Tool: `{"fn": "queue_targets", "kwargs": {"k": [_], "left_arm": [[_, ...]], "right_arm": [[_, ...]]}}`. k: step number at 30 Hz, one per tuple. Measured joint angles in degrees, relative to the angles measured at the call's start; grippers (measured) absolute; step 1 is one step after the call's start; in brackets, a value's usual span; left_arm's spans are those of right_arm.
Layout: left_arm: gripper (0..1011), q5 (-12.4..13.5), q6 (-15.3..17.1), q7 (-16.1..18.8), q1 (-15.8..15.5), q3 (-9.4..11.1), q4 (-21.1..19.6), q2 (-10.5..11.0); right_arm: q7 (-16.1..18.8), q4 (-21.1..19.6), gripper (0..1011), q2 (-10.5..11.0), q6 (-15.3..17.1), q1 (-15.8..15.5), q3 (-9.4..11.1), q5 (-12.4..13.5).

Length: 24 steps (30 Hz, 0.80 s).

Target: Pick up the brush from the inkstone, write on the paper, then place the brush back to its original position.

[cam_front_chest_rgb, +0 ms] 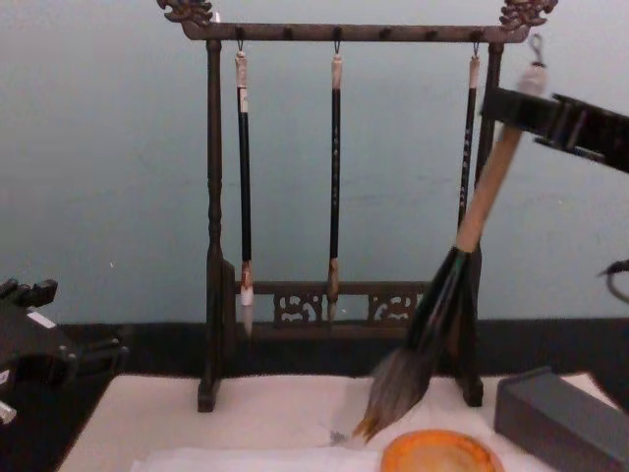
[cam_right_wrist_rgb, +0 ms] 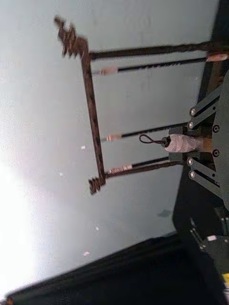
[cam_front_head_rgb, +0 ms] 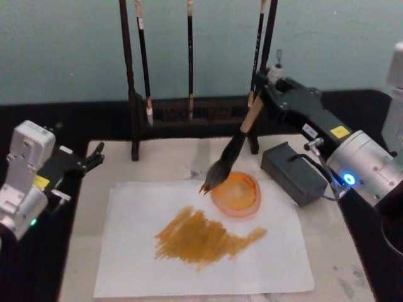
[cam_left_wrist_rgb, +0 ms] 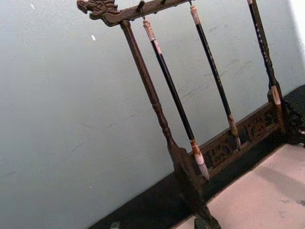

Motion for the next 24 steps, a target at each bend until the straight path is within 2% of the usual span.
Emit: {"fn": "queue_targets", "kwargs": {"k": [3, 4, 11, 18, 24], "left_arm": [[1010, 0.0, 0.0, 0.0, 0.0, 0.0, 0.0, 0.0], [1010, 0.0, 0.0, 0.0, 0.0, 0.0, 0.0, 0.0], [1010, 0.0, 0.0, 0.0, 0.0, 0.0, 0.0, 0.0], [1010, 0.0, 0.0, 0.0, 0.0, 0.0, 0.0, 0.0], [1009, 0.0, 0.0, 0.0, 0.0, 0.0, 0.0, 0.0]], "right_arm": [[-0.7, 0.1, 179, -0.6, 0.2, -0.6, 0.9, 1.9], [-1.2, 0.3, 179, -1.1, 0.4, -1.1, 1.6, 3.6], [-2.8, 1.1, 179, -2.2, 1.7, -2.5, 3.7, 9.6], [-5.6, 2.4, 179, -2.3, 4.0, -3.4, 5.0, 14.0], [-7.3, 3.7, 179, -1.2, 5.5, -3.8, 6.0, 16.4]]}}
